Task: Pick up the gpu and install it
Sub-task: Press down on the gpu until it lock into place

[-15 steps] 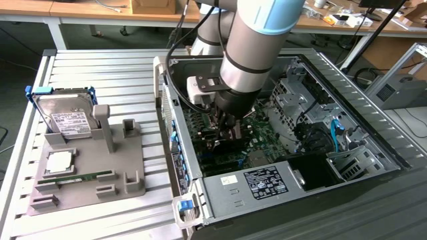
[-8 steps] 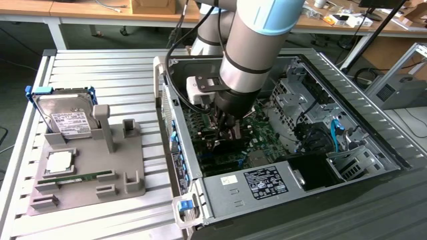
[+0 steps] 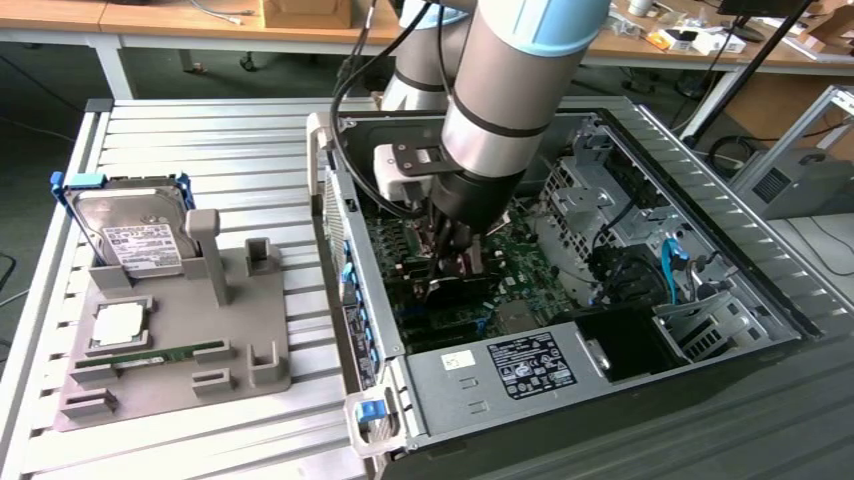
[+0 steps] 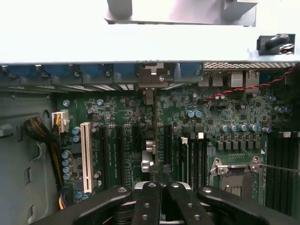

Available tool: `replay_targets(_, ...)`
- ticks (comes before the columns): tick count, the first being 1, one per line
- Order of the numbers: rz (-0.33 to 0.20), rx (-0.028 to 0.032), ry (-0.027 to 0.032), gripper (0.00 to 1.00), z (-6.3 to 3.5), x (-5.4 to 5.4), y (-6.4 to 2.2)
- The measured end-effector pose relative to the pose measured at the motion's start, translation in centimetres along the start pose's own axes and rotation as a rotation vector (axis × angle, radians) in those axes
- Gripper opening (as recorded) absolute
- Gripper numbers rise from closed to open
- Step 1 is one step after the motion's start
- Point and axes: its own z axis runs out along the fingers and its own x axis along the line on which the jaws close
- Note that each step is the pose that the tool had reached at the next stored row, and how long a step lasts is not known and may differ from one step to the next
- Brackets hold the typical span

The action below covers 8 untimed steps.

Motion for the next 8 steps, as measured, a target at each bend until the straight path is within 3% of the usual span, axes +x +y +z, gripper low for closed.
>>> replay_targets(8, 0.000, -0.0001, 0.0002, 0.11, -1.51, -0.1, -0.01)
